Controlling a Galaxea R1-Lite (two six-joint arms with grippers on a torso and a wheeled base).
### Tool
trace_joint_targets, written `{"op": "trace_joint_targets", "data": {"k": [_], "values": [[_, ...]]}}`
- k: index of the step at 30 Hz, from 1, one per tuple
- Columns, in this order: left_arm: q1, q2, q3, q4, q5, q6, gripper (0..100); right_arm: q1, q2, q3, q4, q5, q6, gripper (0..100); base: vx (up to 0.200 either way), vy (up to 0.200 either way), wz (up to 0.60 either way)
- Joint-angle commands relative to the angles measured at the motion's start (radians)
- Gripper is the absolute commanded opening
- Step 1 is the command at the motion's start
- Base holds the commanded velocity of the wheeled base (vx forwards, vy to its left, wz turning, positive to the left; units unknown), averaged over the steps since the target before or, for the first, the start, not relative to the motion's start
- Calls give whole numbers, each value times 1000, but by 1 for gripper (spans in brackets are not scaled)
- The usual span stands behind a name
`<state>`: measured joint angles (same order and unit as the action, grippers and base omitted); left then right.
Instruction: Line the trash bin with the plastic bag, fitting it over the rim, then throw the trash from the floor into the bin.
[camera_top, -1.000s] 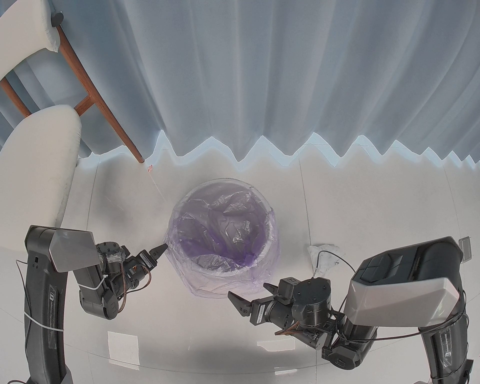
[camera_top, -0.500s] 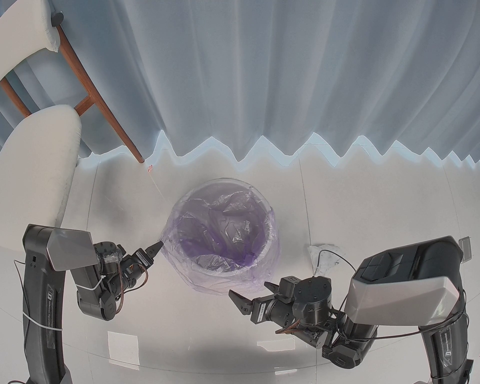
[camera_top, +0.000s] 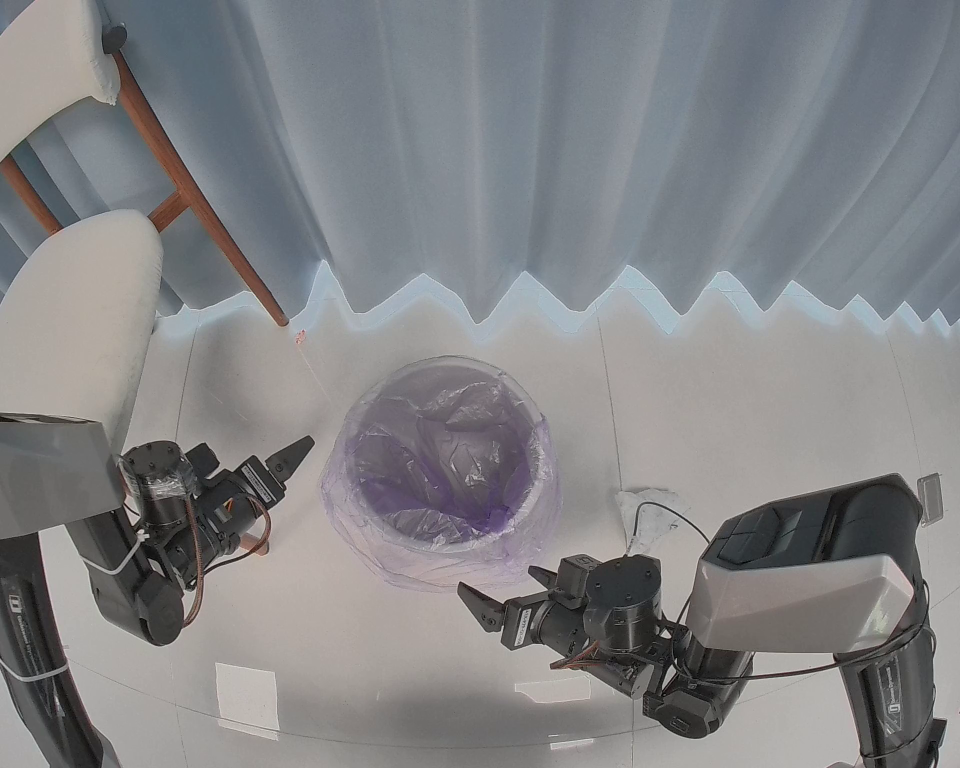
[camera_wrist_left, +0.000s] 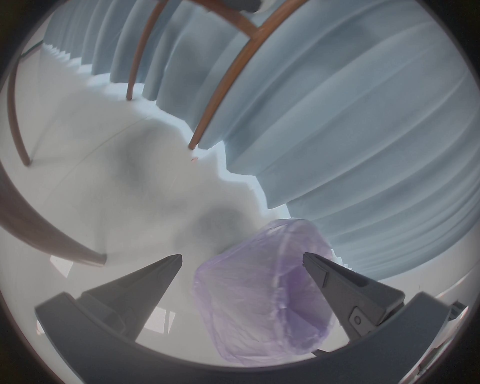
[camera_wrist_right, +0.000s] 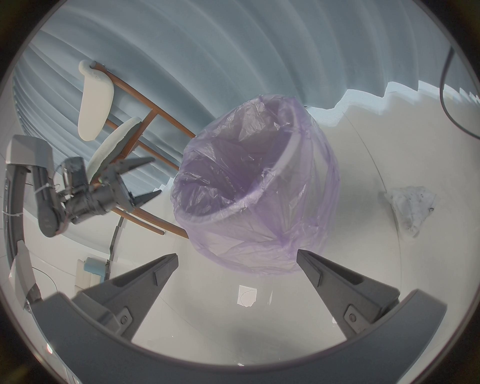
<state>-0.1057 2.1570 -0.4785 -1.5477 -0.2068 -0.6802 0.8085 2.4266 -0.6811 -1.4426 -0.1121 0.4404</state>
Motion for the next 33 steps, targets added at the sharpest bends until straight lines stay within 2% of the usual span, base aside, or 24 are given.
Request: {"op": "trace_joint_targets", "data": {"k": [1,10,13,15,17,20,22,23,24,28,31,33], "values": [[-8,-207,58,0,0,45,100,6,11,0,-2,0,1,100,0,0,0],[-28,-447,130,1,-11,45,100,9,14,9,-50,0,1,100,0,0,0],[-49,-517,143,1,-42,48,100,9,8,9,-50,0,3,100,200,0,0],[-65,-534,146,1,-43,56,100,9,-20,9,-48,0,4,100,200,0,0],[-100,-568,136,3,-43,97,100,3,-152,23,-6,2,26,100,200,0,0],[-109,-591,107,1,-39,136,100,4,-300,23,169,2,66,100,133,0,0],[-107,-614,63,3,-34,139,100,21,-437,-14,444,3,124,100,0,0,0],[-104,-617,58,3,-34,139,100,24,-449,-25,479,3,132,100,0,0,0],[-100,-637,31,3,-36,134,100,40,-495,-127,717,2,169,100,0,0,0],[-100,-692,26,6,-43,131,100,40,-492,-305,1140,-20,182,100,0,0,0],[-95,-772,12,60,-46,131,100,46,-500,-359,1357,-44,182,100,0,0,0],[-94,-804,3,95,-46,131,100,47,-494,-380,1392,-55,182,100,0,0,0]]}}
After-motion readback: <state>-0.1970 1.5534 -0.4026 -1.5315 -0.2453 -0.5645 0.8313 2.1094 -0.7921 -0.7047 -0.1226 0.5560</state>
